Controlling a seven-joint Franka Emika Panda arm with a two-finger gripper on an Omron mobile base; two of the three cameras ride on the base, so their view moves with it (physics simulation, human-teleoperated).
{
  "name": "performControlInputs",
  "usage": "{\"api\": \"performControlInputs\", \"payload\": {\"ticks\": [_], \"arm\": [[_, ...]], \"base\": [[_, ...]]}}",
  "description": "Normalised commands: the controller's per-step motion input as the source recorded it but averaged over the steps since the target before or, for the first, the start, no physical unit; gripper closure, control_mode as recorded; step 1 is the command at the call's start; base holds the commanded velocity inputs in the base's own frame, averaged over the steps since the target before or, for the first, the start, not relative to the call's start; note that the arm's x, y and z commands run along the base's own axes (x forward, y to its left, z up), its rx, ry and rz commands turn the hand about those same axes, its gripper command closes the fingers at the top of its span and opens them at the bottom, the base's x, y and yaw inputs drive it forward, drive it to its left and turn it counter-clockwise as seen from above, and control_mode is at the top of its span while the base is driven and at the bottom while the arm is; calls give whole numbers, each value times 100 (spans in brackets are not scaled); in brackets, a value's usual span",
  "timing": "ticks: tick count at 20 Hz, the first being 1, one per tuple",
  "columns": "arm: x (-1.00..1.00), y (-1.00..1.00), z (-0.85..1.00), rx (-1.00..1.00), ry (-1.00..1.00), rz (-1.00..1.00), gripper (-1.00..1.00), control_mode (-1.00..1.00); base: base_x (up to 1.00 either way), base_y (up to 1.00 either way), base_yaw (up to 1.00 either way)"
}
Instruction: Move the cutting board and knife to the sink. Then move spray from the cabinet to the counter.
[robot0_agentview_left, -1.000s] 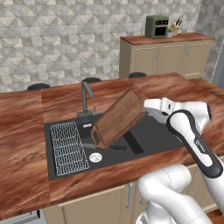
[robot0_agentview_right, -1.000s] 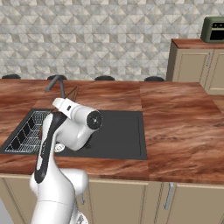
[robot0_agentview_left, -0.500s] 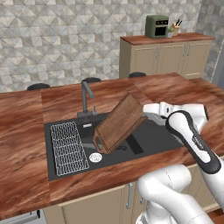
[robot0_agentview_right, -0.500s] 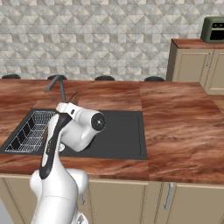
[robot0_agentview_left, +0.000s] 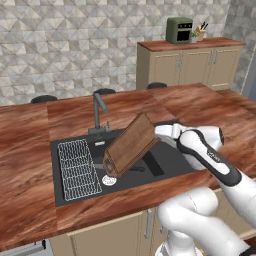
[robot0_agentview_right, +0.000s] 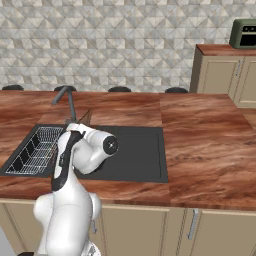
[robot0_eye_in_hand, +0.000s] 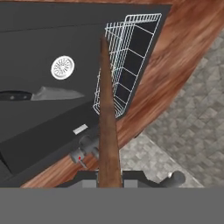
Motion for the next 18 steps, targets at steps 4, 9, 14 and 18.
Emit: {"api": "performControlInputs", "payload": {"ticks": [4, 9, 14, 18], "arm": [[26, 9, -40, 8, 0, 0, 100, -100], [24, 16, -40, 6, 3, 0, 100, -100], [33, 16, -47, 1, 3, 0, 100, -100], [28, 22, -42, 0, 3, -3, 100, -100]], "base": [[0, 0, 0], [0, 0, 0], [0, 0, 0], [0, 0, 0]]}}
